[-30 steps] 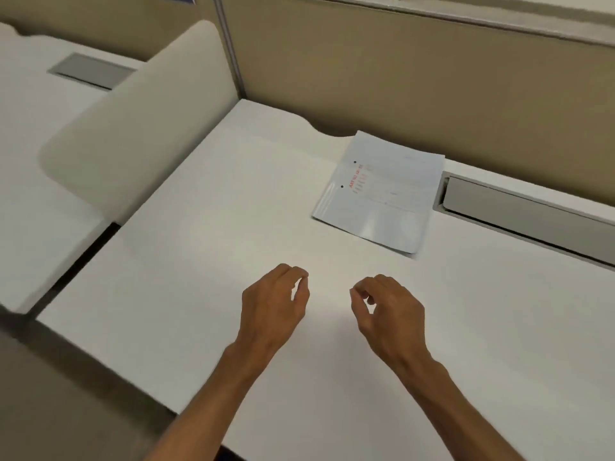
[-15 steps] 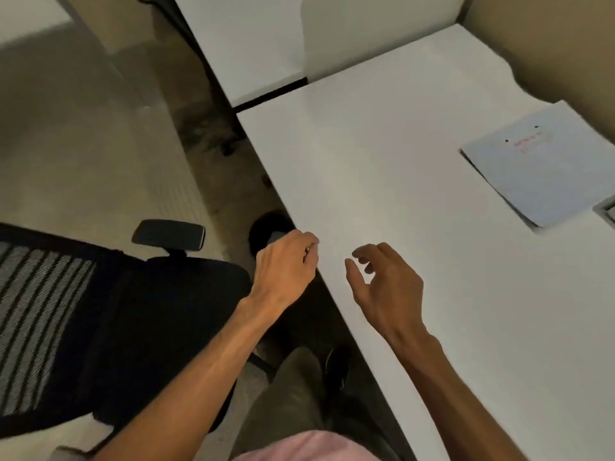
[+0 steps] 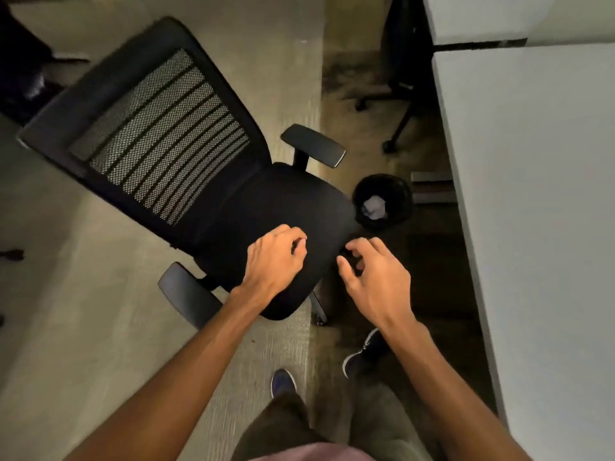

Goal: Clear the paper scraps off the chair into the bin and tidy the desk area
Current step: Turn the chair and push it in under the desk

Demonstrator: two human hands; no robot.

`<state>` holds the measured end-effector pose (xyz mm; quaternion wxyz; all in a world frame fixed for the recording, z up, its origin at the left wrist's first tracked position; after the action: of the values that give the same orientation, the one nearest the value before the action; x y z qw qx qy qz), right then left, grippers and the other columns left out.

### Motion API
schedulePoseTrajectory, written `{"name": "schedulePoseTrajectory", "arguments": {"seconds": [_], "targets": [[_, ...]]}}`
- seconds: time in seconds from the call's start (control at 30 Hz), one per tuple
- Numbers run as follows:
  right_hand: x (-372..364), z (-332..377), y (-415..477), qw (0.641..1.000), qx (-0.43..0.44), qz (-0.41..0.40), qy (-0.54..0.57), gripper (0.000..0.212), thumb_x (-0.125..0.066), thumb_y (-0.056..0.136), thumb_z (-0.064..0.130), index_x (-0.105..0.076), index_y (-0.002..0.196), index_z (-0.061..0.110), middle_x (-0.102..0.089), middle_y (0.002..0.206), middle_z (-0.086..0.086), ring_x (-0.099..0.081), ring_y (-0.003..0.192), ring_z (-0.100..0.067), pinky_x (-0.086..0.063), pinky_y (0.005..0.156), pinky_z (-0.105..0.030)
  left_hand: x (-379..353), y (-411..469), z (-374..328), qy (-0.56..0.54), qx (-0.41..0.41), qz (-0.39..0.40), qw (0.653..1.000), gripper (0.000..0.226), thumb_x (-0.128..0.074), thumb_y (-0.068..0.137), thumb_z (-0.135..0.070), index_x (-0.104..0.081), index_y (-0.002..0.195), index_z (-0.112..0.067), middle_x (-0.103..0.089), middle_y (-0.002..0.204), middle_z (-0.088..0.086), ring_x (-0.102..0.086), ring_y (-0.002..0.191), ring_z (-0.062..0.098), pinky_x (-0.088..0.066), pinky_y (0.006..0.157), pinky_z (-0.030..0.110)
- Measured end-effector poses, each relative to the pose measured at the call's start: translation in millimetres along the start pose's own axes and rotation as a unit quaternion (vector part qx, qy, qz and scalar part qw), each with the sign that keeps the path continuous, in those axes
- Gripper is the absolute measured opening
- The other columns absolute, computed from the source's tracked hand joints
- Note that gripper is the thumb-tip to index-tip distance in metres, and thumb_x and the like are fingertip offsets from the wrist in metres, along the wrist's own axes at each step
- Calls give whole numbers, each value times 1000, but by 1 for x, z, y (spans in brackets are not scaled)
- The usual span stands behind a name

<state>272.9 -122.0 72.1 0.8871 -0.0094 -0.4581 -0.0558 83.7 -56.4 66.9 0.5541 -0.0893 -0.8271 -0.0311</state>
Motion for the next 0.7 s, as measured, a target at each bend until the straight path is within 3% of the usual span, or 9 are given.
{"name": "schedulePoseTrajectory", "arguments": {"seconds": [0.17,0.37,0.53,0.7], "targets": [[-75,55,-23,999,16,38,-8,33,-64,93,47,-65,118,26,-64,107,7,-61,74,-8,-57,63,-30,6,-46,101,-21,72,-23,997,15,-63,95,-31,-70,108,-26,-69,106,-4,-68,95,18,-54,76,37],[-173,110,-30,993,27,114,-1,38,-65,92,50,-60,123,29,-64,112,5,-65,88,-12,-60,72,-38,-8,-85,222,-93,193,-28,976,27,-67,93,-31,-69,118,-20,-69,120,4,-66,109,22,-54,87,39],[-257,139,-24,974,26,224,7,53,-67,91,52,-51,135,28,-57,130,-1,-64,109,-20,-59,88,-43,-37,-102,313,-222,332,-29,916,45,-75,88,-28,-63,129,-13,-63,133,12,-59,124,29,-47,106,46],[-334,152,-18,934,7,355,37,77,-70,88,54,-36,149,21,-44,144,-9,-50,131,-32,-47,102,-44,-69,-112,367,-342,441,-33,829,89,-84,80,-29,-35,153,-19,-38,154,12,-45,139,32,-43,112,48]]}}
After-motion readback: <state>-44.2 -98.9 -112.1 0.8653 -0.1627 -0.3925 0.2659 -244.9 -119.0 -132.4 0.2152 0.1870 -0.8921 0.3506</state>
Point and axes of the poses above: each hand's wrist, its own y-axis towards the middle knuckle, its own x-axis out of the back of the hand, z = x × y, the point moved 2 cm from there along y, towards the middle knuckle
